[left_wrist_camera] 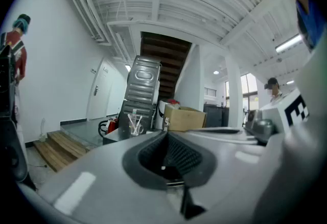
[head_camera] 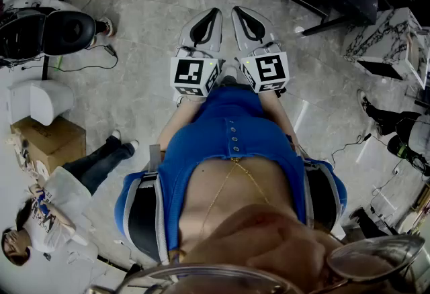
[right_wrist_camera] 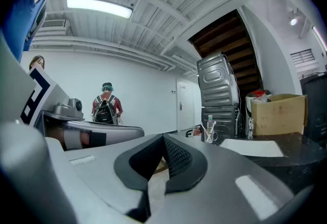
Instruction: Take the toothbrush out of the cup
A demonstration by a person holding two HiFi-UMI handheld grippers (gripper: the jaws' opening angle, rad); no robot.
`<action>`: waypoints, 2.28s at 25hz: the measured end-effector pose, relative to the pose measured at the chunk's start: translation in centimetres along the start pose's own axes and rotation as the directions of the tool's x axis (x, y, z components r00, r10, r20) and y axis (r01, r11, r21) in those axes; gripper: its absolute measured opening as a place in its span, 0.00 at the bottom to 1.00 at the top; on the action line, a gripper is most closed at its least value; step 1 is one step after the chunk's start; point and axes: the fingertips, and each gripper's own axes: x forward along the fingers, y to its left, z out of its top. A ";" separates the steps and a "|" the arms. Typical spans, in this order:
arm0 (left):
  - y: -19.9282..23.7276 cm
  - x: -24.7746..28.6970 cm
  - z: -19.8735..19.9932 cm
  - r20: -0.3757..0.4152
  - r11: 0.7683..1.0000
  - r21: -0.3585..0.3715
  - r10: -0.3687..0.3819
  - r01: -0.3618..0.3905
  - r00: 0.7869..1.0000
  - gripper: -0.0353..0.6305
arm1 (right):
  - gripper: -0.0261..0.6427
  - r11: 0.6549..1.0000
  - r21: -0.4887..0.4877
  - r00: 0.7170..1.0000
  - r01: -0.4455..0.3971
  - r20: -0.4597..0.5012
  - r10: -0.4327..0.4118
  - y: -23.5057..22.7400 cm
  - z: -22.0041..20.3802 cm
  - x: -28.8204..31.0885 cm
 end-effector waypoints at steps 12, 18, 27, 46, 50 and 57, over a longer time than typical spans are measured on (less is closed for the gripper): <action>-1.1 2.9 -1.4 -0.002 0.998 -0.039 0.045 -0.045 0.999 0.06 | 0.04 1.000 0.001 0.999 0.002 0.054 -0.002 -4.4 -0.1 0.0; 0.8 6.6 -1.2 -0.009 0.998 -0.060 0.022 -0.022 1.000 0.06 | 0.04 1.000 0.016 0.999 0.012 0.047 -0.013 -6.3 -0.3 3.2; 9.9 16.5 0.6 -0.005 0.997 -0.059 -0.055 0.055 0.998 0.06 | 0.04 0.997 0.064 0.995 0.052 0.087 -0.058 -10.3 0.2 15.1; 19.8 25.1 2.6 0.000 0.982 -0.088 -0.169 0.168 0.986 0.06 | 0.04 0.987 0.050 0.984 0.155 0.081 -0.159 -14.1 2.2 28.2; 20.4 25.5 2.8 -0.012 0.981 -0.095 -0.172 0.170 0.985 0.06 | 0.04 0.985 0.043 0.983 0.167 0.073 -0.169 -14.2 3.1 28.9; 21.2 28.9 2.8 -0.041 0.983 -0.107 -0.154 0.149 0.987 0.06 | 0.04 0.987 0.065 0.987 0.144 0.066 -0.149 -16.7 3.3 30.9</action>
